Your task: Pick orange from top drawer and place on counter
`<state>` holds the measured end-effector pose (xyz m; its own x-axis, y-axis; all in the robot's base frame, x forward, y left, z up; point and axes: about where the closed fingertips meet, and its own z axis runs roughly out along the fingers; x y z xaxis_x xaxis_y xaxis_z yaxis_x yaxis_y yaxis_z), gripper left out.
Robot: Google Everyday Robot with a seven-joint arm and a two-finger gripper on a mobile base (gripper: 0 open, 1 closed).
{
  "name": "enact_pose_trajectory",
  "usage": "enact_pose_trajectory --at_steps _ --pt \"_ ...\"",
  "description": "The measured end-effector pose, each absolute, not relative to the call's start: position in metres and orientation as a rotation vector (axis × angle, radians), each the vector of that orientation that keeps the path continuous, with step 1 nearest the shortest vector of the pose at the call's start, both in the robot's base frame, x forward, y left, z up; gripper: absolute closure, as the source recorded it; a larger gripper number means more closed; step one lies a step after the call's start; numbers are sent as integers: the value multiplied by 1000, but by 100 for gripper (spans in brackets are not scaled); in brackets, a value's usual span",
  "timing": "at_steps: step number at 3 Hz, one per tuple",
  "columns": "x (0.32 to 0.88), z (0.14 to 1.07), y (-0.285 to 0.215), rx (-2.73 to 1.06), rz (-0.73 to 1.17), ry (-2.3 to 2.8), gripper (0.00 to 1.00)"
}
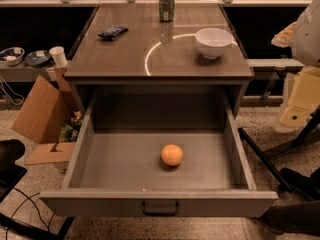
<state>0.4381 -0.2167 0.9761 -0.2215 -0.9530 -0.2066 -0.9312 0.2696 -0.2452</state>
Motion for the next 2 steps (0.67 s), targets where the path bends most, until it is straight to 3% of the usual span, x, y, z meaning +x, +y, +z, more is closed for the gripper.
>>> enact_pose_trajectory --at_steps 2 --pt "447 946 -211 -1677 -47 2227 0"
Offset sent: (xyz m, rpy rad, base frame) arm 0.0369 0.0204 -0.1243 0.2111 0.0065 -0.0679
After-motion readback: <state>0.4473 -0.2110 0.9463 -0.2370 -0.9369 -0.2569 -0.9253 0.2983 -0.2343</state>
